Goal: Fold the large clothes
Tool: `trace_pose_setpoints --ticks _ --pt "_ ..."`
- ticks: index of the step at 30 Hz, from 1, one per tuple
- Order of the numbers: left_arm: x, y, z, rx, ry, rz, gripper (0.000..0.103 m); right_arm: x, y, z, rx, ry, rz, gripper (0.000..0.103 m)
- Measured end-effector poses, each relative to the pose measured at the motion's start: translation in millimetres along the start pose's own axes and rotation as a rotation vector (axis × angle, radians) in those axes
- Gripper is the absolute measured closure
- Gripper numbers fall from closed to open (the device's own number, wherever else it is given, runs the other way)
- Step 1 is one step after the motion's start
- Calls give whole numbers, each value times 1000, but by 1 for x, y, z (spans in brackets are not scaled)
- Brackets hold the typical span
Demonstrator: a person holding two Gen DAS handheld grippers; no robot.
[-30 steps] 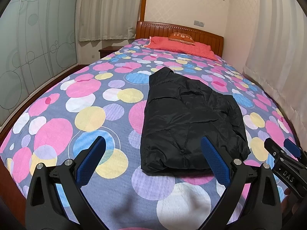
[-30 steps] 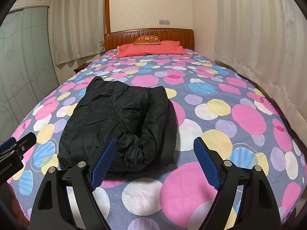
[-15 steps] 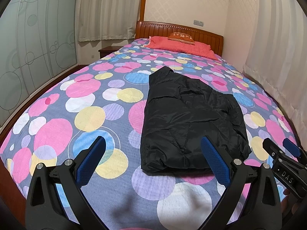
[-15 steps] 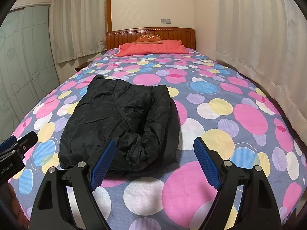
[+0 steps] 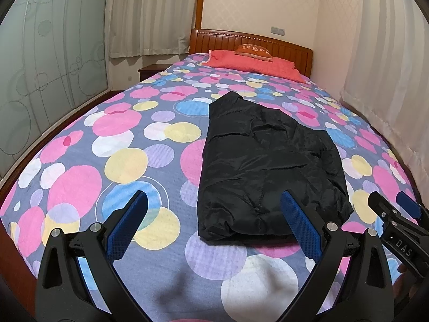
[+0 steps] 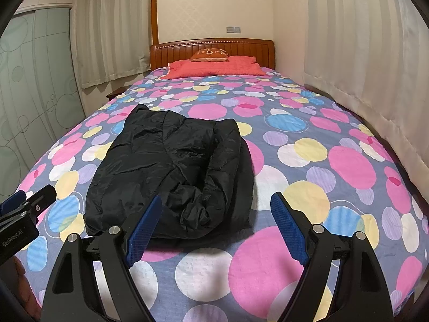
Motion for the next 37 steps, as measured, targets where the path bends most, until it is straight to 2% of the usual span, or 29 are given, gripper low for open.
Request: trace_pose_setpoints --ticks 18,23,25,29,32,37 --pt "5 5 3 -11 16 21 4 1 -1 0 1 -2 2 21" --pt "4 0 8 23 -28 -14 2 6 -5 2 9 0 3 21" --pt "6 -5 13 50 -8 -7 2 9 -7 3 13 2 4 21" --pt "4 -8 20 38 -5 21 2 9 -8 5 18 4 5 21" --pt "9 -8 24 31 25 -2 2 5 -9 7 23 7 13 21" --pt "15 -13 43 82 30 -6 2 -7 -11 15 39 4 34 21"
Point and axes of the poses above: each gripper's, at about its wrist camera, not at the fingertips, and z roughly the way its jaws point, x to its left, y to its top, the point moved 9 cm from there along z, roughly the way its jaws point, and after that the axes turned 10 degrees about y, right-handed, at the moved point
